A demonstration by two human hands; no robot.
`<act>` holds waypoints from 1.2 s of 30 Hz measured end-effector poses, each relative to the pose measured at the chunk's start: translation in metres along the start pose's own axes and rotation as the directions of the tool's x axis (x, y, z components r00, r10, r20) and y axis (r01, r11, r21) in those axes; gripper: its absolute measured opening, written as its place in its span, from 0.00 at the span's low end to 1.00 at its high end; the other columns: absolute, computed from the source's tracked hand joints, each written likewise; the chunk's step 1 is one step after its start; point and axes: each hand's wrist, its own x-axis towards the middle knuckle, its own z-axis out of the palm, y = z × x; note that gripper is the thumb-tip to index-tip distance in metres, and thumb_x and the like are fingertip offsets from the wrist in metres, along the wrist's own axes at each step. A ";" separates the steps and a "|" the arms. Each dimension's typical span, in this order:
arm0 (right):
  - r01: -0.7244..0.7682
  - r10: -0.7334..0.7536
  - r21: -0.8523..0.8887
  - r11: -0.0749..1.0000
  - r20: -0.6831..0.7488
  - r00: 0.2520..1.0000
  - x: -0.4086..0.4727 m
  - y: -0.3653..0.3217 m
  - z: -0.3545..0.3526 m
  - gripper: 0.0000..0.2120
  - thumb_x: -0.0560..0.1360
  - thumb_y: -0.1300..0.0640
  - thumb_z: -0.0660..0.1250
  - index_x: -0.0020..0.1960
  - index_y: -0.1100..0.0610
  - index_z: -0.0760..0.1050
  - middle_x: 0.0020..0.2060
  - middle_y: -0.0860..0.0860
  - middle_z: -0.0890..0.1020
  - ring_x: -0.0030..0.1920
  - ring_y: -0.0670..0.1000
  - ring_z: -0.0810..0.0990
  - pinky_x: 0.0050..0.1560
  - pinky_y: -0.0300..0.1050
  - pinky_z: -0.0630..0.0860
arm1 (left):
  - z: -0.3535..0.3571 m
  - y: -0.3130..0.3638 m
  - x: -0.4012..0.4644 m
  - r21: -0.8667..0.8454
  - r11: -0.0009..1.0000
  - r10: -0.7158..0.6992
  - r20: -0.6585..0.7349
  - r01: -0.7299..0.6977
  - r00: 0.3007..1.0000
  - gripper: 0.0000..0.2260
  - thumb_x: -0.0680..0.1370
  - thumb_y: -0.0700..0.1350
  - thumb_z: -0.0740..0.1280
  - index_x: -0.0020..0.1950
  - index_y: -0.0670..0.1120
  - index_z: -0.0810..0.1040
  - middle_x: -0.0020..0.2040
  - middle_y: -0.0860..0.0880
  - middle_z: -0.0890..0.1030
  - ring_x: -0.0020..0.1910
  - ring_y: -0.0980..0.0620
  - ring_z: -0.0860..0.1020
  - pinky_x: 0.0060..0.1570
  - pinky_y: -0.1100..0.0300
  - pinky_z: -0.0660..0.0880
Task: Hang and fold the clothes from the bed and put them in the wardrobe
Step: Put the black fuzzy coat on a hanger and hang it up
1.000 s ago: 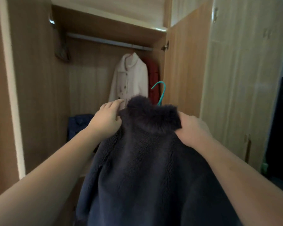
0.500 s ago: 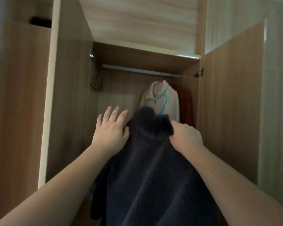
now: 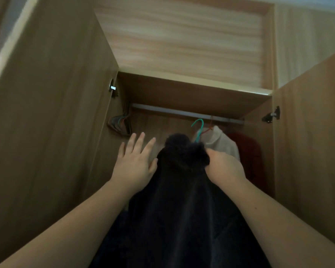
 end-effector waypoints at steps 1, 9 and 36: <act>-0.002 0.002 0.008 1.000 0.002 1.000 0.016 0.005 0.007 0.17 0.78 0.53 0.65 0.66 0.45 0.72 0.47 0.47 0.81 0.46 0.51 0.80 0.42 0.48 0.78 | 0.010 0.001 0.013 0.008 1.000 -0.007 -0.016 0.007 1.000 0.28 0.83 0.60 0.50 0.81 0.59 0.45 0.82 0.50 0.45 0.80 0.48 0.39 0.78 0.43 0.44; -0.065 0.066 -0.024 0.998 0.030 0.997 0.135 0.045 0.070 0.14 0.78 0.54 0.64 0.62 0.44 0.73 0.44 0.45 0.79 0.46 0.51 0.80 0.47 0.50 0.79 | 0.092 -0.002 0.120 0.115 0.992 0.071 -0.151 -0.054 0.986 0.28 0.83 0.60 0.50 0.80 0.60 0.41 0.82 0.50 0.45 0.81 0.47 0.41 0.78 0.42 0.45; 0.019 -0.029 -0.123 0.992 -0.079 0.996 0.400 0.058 0.204 0.13 0.80 0.58 0.59 0.62 0.49 0.75 0.55 0.52 0.81 0.55 0.57 0.81 0.48 0.52 0.75 | 0.286 -0.050 0.348 0.013 0.983 0.177 -0.298 -0.182 0.938 0.29 0.82 0.61 0.51 0.79 0.63 0.40 0.82 0.55 0.44 0.80 0.51 0.40 0.78 0.47 0.45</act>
